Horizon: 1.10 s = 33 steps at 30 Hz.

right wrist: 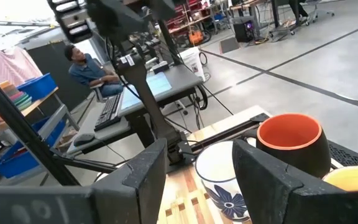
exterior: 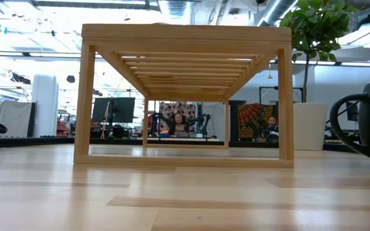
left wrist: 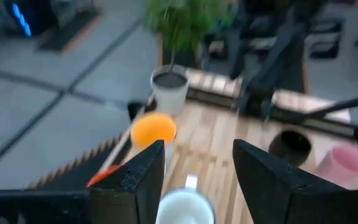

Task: Place coffee mugs
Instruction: Put the black mug on the shelf

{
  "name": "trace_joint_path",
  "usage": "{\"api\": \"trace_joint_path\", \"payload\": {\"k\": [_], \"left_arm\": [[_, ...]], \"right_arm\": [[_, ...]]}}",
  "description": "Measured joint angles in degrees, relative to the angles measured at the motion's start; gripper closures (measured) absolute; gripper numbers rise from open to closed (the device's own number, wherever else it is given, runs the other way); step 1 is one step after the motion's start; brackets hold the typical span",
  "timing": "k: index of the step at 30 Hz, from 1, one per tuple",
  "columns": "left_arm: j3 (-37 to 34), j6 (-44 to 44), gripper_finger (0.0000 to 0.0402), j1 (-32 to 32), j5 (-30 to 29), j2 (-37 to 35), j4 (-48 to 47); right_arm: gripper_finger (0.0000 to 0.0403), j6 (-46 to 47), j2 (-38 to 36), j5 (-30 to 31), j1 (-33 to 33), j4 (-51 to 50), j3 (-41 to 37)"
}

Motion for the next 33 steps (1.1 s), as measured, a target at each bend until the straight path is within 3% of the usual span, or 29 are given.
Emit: {"api": "trace_joint_path", "payload": {"k": [5,10,15,18,22,28,33], "left_arm": [[-26.9,-0.2,0.0225,-4.9,-1.8,-13.6,24.7],[-56.8,-1.0,0.0225,-8.1,0.2,-25.7,57.1],[-75.2,-3.9,0.0225,-9.0,0.9,-32.4,82.4],[-80.0,-4.7,0.0225,-9.0,0.7,-34.9,86.6],[-81.3,-4.9,0.0225,-9.0,0.8,-36.8,84.7],[-81.2,-8.4,0.0225,-9.0,-0.6,-37.4,84.2],[-81.2,-13.1,0.0225,-9.0,-6.9,-37.4,84.1]], "right_arm": [[0.0195,0.0,0.0,0.0,0.0,0.0,0.0],[0.0195,3.5,0.0,-0.2,0.1,-0.1,0.0],[0.0195,13.2,-1.3,-7.0,0.4,-2.8,0.0],[0.0195,18.1,-3.1,-12.2,1.7,-12.7,0.1],[0.0195,22.5,-5.3,-16.5,5.4,-32.9,0.1],[0.0195,28.0,-6.0,-11.5,17.0,-56.0,-1.0],[0.0195,38.9,-6.1,-7.2,27.7,-60.7,-6.5]]}}
